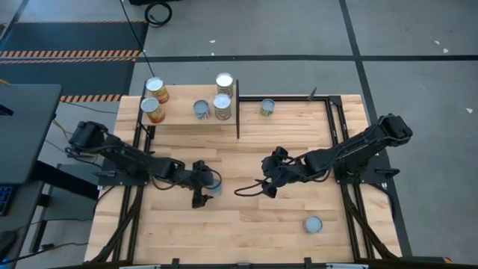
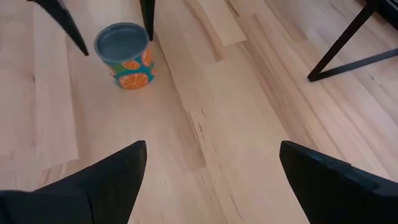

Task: Pick and place cans onto a shelf
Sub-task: Put the canned oranges on the shelf

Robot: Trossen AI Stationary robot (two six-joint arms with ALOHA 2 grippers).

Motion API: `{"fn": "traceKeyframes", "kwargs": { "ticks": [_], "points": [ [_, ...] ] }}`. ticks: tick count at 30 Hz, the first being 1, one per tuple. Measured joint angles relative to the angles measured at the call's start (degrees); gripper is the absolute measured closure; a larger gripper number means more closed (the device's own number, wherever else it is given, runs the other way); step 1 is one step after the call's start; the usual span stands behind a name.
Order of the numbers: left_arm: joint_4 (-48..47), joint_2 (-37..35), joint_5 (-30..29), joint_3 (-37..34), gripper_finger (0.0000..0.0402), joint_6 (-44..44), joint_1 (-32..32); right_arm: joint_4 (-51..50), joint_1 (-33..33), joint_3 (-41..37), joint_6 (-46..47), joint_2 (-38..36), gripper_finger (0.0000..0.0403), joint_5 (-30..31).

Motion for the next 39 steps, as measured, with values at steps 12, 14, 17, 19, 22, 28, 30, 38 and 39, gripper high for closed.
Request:
{"fn": "traceKeyframes", "kwargs": {
  "ticks": [12,14,17,19,22,28,30,38,39],
  "points": [
    [-10.6,7.2,-0.8,9.9,0.0019,1.1,1.4,-0.5,0.2,0.0,0.2,0.0,0.0028,-0.4],
    [-9.4,7.2,-0.8,10.6,0.0032,1.1,1.4,-0.6,0.2,0.0,0.2,0.0,0.0028,-0.4],
    [-9.9,7.2,-0.8,11.6,0.0064,1.5,1.4,-0.6,0.2,0.0,0.1,0.0,0.0028,-0.5],
    [-9.9,7.2,0.0,11.9,0.0094,2.3,1.4,-0.6,0.2,0.0,0.1,0.0,0.0028,-0.7],
    [-10.6,7.0,1.1,12.0,0.0140,2.3,1.4,-0.6,0.5,0.0,0.0,0.0,0.0028,-1.4],
    [-10.6,6.9,2.6,12.1,0.0163,2.4,1.4,-0.6,1.5,0.0,0.0,0.0,0.0028,-1.7],
    [-10.5,7.0,2.8,12.1,0.0148,2.3,1.4,-0.6,1.7,0.0,0.2,0.0,0.0028,-1.7],
    [-10.7,6.6,2.9,11.9,0.0091,2.6,1.4,-0.6,2.3,0.0,0.9,0.0,0.0028,-1.7],
    [-11.0,6.4,3.0,12.1,0.0090,2.6,1.4,-0.6,2.3,0.0,1.3,0.0,0.0027,-1.7]
  ]
}}
